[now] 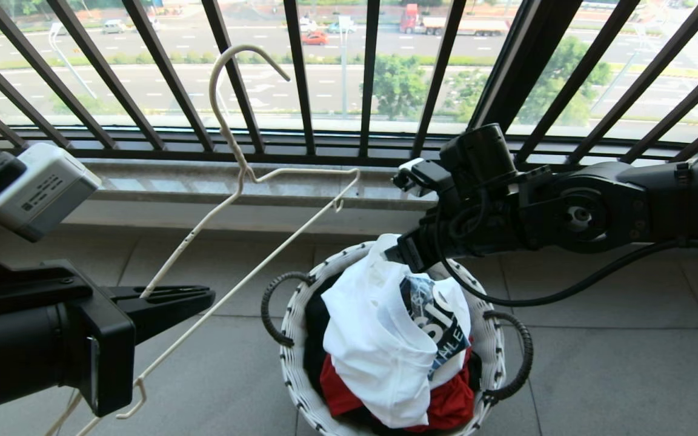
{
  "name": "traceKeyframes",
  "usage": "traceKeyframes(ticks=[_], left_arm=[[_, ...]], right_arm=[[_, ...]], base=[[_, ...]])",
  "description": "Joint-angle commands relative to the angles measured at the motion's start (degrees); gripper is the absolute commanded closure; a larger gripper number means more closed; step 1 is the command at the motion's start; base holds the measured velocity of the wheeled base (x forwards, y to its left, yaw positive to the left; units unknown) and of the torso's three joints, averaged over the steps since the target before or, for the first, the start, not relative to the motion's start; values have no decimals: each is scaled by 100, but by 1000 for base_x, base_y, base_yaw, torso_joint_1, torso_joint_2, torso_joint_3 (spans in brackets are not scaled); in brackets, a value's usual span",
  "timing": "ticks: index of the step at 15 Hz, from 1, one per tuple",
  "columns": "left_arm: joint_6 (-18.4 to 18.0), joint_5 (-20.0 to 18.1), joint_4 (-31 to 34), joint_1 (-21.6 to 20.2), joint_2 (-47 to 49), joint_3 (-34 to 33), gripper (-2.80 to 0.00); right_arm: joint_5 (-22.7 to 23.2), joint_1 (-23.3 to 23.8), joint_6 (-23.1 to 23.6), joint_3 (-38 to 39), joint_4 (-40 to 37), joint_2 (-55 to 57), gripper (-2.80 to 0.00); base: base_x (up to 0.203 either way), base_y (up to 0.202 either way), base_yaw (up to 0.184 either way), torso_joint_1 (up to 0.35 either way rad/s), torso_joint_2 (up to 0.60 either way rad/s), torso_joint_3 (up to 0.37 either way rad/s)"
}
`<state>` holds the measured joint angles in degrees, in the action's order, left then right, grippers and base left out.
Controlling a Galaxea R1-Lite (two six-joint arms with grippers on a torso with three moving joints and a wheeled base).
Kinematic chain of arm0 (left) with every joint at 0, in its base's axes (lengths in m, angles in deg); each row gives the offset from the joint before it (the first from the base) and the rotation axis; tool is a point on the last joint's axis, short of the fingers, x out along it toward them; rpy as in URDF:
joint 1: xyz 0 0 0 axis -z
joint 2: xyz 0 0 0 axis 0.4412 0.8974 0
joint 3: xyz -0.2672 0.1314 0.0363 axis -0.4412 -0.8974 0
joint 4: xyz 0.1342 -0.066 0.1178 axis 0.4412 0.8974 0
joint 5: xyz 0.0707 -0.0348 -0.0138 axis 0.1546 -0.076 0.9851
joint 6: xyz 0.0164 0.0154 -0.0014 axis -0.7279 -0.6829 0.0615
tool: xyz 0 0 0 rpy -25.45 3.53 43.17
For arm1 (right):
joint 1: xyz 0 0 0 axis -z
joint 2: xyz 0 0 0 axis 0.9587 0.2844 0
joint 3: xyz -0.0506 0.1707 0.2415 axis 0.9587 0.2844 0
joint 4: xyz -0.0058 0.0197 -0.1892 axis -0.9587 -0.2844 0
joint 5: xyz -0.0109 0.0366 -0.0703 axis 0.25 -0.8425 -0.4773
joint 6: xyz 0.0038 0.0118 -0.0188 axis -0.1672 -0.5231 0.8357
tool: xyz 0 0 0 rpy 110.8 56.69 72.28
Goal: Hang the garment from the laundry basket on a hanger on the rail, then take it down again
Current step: Pick up clothes from the basket
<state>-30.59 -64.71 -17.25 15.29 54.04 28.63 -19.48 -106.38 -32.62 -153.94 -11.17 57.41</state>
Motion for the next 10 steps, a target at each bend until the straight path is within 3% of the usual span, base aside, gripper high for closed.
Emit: traceKeyframes(ticks=[1, 10], left_arm=[[-18, 4, -5, 1, -17, 9, 0], [-62, 4, -5, 1, -87, 9, 0]], right_arm=[[-52, -66, 293, -101, -62, 188, -280], [-780, -64, 1135, -993, -662, 719, -280]], base=[[0, 0, 0, 0, 0, 0], [0, 0, 0, 0, 0, 0]])
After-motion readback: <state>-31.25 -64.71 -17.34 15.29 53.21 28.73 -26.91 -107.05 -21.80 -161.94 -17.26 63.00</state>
